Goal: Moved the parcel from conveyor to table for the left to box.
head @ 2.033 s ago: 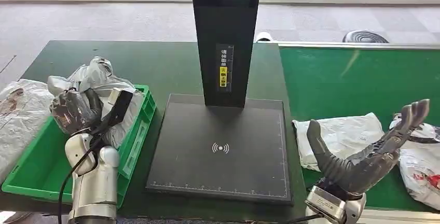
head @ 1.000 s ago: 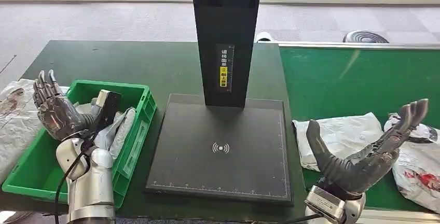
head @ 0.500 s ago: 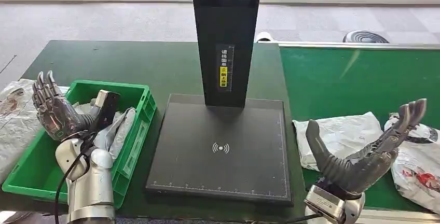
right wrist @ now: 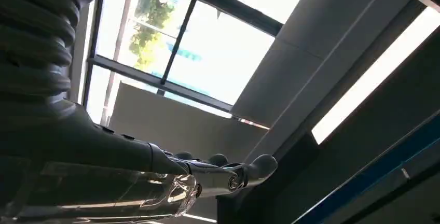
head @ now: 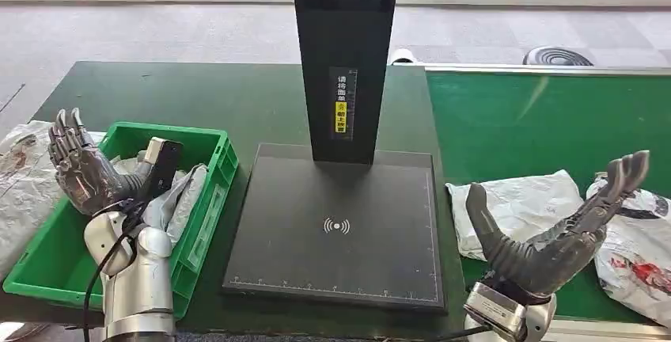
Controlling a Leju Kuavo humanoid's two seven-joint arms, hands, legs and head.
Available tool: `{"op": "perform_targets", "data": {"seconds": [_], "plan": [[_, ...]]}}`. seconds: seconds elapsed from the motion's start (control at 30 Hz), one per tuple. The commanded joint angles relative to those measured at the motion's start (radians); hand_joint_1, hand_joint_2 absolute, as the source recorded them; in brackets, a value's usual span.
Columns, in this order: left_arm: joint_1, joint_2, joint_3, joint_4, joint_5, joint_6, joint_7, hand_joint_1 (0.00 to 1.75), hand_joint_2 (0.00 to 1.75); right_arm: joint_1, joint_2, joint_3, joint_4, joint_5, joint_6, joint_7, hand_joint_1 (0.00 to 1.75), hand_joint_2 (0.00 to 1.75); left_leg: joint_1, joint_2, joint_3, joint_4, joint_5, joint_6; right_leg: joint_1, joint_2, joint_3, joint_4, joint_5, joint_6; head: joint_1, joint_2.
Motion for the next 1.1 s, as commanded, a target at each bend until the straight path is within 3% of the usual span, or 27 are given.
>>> {"op": "perform_targets", "data": {"seconds": [0.03, 0.8, 0.83, 0.87, 0.9, 1.0, 1.03, 1.1], "plan": [[-0.032, -0.002, 0.028, 0.030, 0.000, -0.003, 0.000, 0.00, 1.75, 0.019, 0.057, -0.008, 0.047, -0.006, 0.000, -0.002, 0.00, 1.75, 0.000, 0.000, 0.001, -0.002, 0.001, 0.000, 0.001, -0.001, 0.001, -0.002, 0.000, -0.001, 0.000, 0.000], [-0.032, -0.002, 0.028, 0.030, 0.000, -0.003, 0.000, 0.00, 1.75, 0.019, 0.057, -0.008, 0.047, -0.006, 0.000, -0.002, 0.00, 1.75, 0.000, 0.000, 0.001, -0.001, 0.000, 0.000, 0.000, -0.001, 0.001, 0.000, 0.000, 0.000, 0.000, 0.000], [0.254, -0.045, -0.432, -0.048, 0.503, -0.505, -0.502, 0.00, 1.75, -0.159, 0.011, -0.489, 0.549, 0.432, 0.000, 0.382, 0.00, 1.75, 0.001, 0.000, 0.001, -0.002, 0.001, 0.000, 0.001, -0.001, 0.001, -0.002, 0.000, -0.001, 0.000, 0.000], [0.357, -0.045, -0.675, -0.129, 0.880, -0.572, -0.512, 0.00, 1.75, -0.291, -0.028, -0.751, 0.810, 0.360, 0.000, 0.089, 0.00, 1.75, 0.000, -0.002, 0.005, -0.004, 0.001, 0.001, 0.000, -0.003, 0.007, -0.005, 0.001, 0.000, 0.000, 0.000], [0.396, -0.040, -0.796, -0.162, 1.382, -0.461, -0.512, 0.00, 1.75, -0.357, -0.080, -0.838, 0.936, 0.339, 0.000, -0.002, 0.00, 1.75, 0.001, -0.004, 0.011, -0.012, 0.004, 0.003, 0.001, -0.005, 0.015, -0.016, 0.004, 0.002, 0.000, 0.000], [0.382, -0.008, -0.808, -0.166, 1.439, -0.444, -0.512, 0.00, 1.75, -0.384, -0.064, -0.888, 0.968, 0.376, 0.000, -0.002, 0.00, 1.75, 0.002, -0.009, 0.008, -0.005, 0.002, 0.004, 0.002, -0.010, 0.014, -0.013, 0.002, 0.003, 0.000, 0.000], [0.366, 0.002, -0.784, -0.158, 1.452, -0.460, -0.512, 0.00, 1.75, -0.392, -0.043, -0.913, 0.963, 0.409, 0.000, -0.002, 0.00, 1.75, 0.002, -0.005, 0.010, -0.001, -0.002, 0.004, 0.002, -0.006, 0.013, -0.008, 0.000, 0.002, -0.004, 0.000], [0.351, 0.004, -0.746, -0.149, 1.454, -0.486, -0.512, 0.00, 1.75, -0.406, -0.018, -0.945, 0.959, 0.448, 0.000, -0.002, 0.00, 1.75, 0.000, -0.005, -0.002, 0.002, 0.001, 0.007, 0.000, -0.007, 0.002, -0.006, 0.003, 0.005, -0.005, 0.000]]}}
